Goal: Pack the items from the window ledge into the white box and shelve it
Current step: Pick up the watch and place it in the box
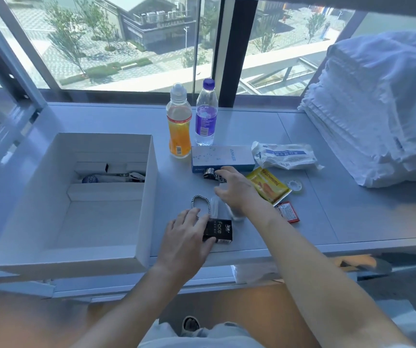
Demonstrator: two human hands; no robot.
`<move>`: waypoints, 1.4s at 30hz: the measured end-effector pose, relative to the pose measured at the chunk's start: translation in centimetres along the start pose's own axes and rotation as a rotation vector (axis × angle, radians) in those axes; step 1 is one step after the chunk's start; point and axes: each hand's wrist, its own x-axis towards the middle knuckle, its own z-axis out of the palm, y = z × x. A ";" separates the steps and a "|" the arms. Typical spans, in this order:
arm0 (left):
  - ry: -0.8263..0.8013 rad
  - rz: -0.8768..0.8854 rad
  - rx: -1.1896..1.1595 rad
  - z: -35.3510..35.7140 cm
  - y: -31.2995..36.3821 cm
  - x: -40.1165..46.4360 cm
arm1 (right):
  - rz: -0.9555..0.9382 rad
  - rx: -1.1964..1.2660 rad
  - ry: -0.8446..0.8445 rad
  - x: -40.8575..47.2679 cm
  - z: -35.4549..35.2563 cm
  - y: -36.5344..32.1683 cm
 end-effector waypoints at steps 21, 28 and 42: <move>0.154 -0.024 -0.240 -4.4 -0.1 0.5 | -0.222 0.163 0.326 -0.7 -3.2 -2.6; 0.203 -0.051 -0.426 -6.7 1.1 1.9 | -0.369 0.377 0.104 -6.3 -8.2 -4.4; 0.056 -0.092 -0.654 -7.4 2.2 0.9 | -0.489 0.505 0.012 -9.9 -10.2 -5.5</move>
